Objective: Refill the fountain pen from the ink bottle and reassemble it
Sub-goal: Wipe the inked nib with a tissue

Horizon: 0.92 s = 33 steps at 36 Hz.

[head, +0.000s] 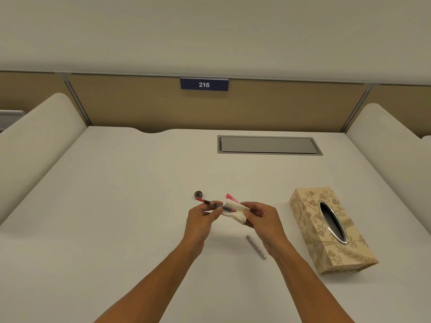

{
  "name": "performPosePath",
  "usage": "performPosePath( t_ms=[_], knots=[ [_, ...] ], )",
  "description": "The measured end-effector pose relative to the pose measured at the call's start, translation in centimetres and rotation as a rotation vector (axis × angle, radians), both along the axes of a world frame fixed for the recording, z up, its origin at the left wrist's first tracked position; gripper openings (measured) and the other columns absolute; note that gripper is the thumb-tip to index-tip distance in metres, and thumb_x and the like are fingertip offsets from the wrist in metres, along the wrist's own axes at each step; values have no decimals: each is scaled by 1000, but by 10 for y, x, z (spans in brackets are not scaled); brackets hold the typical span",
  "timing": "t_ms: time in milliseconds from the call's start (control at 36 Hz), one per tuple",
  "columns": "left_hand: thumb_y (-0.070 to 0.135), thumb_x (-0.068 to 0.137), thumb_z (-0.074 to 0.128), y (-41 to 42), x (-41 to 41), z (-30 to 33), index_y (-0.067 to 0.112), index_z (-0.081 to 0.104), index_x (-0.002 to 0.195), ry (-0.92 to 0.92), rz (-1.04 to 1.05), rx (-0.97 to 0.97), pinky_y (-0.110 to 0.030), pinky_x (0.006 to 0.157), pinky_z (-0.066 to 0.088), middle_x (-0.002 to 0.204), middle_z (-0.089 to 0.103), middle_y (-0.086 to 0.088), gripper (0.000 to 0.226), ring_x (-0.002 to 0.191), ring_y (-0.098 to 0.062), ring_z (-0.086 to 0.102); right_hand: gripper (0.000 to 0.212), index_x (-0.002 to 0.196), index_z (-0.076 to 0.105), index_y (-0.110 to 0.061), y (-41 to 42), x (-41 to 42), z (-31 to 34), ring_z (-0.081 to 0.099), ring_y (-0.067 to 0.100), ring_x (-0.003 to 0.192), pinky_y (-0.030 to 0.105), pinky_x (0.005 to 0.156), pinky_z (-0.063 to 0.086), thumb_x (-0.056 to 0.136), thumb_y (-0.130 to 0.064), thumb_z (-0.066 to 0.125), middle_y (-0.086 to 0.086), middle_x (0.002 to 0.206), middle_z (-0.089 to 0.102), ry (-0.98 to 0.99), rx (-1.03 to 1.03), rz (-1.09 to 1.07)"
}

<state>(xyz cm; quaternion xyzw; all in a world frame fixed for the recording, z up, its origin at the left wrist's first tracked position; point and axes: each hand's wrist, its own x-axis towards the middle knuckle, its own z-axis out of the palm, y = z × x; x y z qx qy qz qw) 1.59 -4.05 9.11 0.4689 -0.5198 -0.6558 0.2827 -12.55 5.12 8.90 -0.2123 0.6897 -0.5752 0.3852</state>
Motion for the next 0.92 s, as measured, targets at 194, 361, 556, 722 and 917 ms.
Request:
performPosePath(
  t_ms=[194,361,556,722,917],
  knots=[
    [15,90,68,0,2,3,22,76,102,-47,-44,-65,-22,74,44,96,75,-3,16,87,-14,60,25,115,71,-3,-1,1,-1,74,21,92,26,76,61,96,4,57,10,101,76,-14,11,-10],
    [14,90,68,0,5,2,26,76,94,-35,-58,-76,-21,69,41,81,71,5,15,76,-12,52,24,113,71,-3,0,2,2,74,18,88,22,72,60,95,5,57,10,99,76,-32,10,-21],
    [14,91,67,1,10,1,27,76,90,-13,-43,-67,-23,70,41,75,68,8,16,73,-10,51,24,113,71,-2,1,2,2,74,13,83,21,72,60,95,6,57,8,97,76,-37,9,-23],
    [14,90,68,1,12,1,28,76,90,-14,-38,-55,-25,71,42,75,68,6,16,74,-11,53,25,114,71,-2,1,3,1,74,13,84,23,74,61,95,5,57,7,96,77,-42,10,-18],
    [15,90,68,-3,14,-2,31,76,87,-24,-33,-70,-27,73,43,71,65,9,18,75,-15,51,24,112,71,-3,2,3,2,74,11,82,22,73,60,95,5,57,5,94,76,-33,9,-17]
  ],
)
